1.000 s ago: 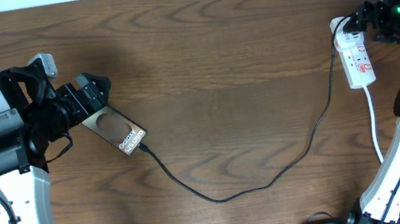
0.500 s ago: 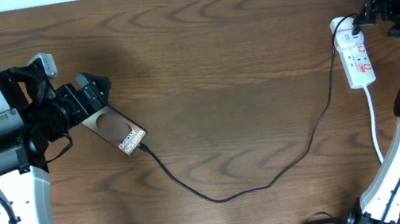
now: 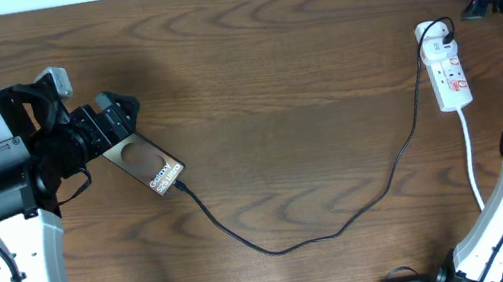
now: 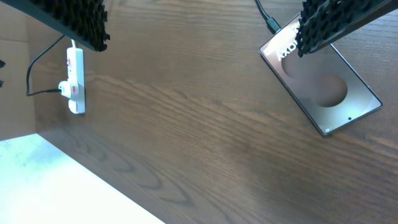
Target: Plug charger to phone and switch on socket
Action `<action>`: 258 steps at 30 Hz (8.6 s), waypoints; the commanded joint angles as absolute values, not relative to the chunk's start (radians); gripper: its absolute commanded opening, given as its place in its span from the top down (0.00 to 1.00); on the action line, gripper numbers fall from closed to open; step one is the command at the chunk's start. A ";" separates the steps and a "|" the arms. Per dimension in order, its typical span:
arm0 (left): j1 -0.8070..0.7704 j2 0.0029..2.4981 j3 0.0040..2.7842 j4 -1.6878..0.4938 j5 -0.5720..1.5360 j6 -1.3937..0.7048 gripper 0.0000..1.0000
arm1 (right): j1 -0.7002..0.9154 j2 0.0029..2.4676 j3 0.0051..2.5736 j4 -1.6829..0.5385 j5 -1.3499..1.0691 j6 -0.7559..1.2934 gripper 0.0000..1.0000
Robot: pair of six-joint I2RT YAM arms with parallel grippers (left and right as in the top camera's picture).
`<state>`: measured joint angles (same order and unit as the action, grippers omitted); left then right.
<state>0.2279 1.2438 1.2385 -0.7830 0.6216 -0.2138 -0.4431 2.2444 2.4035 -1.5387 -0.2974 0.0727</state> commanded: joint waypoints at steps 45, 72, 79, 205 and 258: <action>0.077 0.596 0.636 -0.265 0.197 -0.219 0.05 | -0.444 2.226 2.420 -1.530 -0.290 0.108 0.01; 0.059 0.001 0.004 0.063 0.185 0.012 0.04 | -0.444 2.226 2.420 -1.530 -0.290 0.108 0.01; 0.059 0.002 0.004 -0.060 0.175 0.030 0.05 | -0.444 2.226 2.420 -1.530 -0.290 0.108 0.01; 0.059 0.004 0.004 -0.059 0.174 0.030 0.04 | 0.010 0.325 0.119 0.190 -0.233 -0.422 0.01; 0.059 0.004 0.004 -0.059 0.174 0.030 0.04 | 0.040 0.005 0.006 -0.075 0.017 -0.136 0.01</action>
